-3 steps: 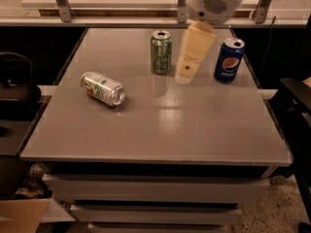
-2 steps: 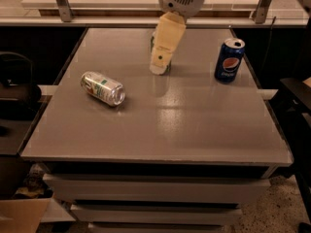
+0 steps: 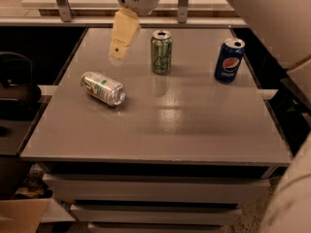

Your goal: Place 7up can upright

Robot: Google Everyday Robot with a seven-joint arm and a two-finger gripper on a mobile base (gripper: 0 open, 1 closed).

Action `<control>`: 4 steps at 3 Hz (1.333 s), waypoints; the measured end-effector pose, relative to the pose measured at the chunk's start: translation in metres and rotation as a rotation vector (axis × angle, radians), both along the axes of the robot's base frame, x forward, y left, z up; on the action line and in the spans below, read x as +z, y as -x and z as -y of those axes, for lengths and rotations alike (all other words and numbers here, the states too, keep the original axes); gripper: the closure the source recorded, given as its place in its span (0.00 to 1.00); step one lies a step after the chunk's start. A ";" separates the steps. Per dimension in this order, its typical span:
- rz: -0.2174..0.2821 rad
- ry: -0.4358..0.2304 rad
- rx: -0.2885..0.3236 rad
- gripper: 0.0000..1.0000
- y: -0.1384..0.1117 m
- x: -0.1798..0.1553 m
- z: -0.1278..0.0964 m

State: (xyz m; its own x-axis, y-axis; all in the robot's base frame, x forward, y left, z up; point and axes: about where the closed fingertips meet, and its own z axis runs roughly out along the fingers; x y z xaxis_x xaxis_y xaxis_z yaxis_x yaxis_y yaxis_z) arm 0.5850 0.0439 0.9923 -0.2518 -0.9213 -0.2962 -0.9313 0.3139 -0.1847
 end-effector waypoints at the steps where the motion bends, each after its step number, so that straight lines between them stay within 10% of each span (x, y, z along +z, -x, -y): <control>1: -0.014 -0.019 -0.063 0.00 -0.011 -0.009 -0.032; 4: -0.099 0.005 -0.111 0.00 -0.014 -0.046 -0.056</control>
Offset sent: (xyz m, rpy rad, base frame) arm 0.0074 0.0247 -0.0097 0.0026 0.0227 -0.0539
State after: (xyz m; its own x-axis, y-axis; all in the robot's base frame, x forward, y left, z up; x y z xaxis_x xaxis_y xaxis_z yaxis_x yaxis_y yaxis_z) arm 0.5989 0.1003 0.9460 -0.3799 -0.8875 -0.2607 -0.9048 0.4152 -0.0949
